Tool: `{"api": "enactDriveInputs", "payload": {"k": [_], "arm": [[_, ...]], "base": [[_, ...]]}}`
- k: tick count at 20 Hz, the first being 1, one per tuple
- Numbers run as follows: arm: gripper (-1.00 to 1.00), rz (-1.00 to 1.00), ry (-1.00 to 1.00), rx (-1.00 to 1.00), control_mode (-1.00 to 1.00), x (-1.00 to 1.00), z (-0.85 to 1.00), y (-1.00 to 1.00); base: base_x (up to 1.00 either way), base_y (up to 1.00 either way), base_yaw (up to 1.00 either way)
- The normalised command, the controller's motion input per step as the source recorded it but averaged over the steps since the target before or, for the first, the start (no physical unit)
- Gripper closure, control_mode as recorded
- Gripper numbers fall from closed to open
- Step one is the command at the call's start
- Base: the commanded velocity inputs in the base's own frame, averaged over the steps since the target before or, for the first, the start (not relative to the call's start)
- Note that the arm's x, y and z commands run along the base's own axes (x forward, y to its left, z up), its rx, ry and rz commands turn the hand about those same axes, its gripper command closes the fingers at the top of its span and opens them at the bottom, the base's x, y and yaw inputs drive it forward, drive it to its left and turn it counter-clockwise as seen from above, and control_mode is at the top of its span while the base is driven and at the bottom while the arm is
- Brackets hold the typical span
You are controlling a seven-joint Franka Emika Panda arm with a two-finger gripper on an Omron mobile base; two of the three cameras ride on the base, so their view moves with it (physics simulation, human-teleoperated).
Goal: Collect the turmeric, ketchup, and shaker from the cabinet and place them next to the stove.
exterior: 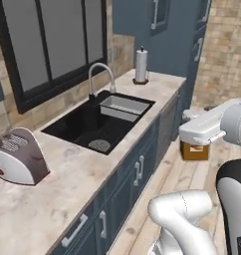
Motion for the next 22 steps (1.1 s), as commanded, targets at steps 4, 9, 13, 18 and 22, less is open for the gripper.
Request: {"api": "enactDriveInputs", "payload": {"k": [4, 9, 13, 18, 22], "arm": [[1.00, 0.00, 0.00, 0.00, 1.00, 0.00, 0.00, 0.00], [1.00, 0.00, 0.00, 0.00, 1.00, 0.00, 0.00, 0.00], [1.00, 0.00, 0.00, 0.00, 1.00, 0.00, 0.00, 0.00], [1.00, 0.00, 0.00, 0.00, 1.00, 0.00, 0.00, 0.00], [1.00, 0.00, 0.00, 0.00, 1.00, 0.00, 0.00, 0.00]], "base": [[-0.01, -0.11, -0.64], [0.00, -0.08, -0.64], [0.00, -0.05, -0.64], [0.00, -0.07, -0.64], [0.00, -0.07, -0.64]]}}
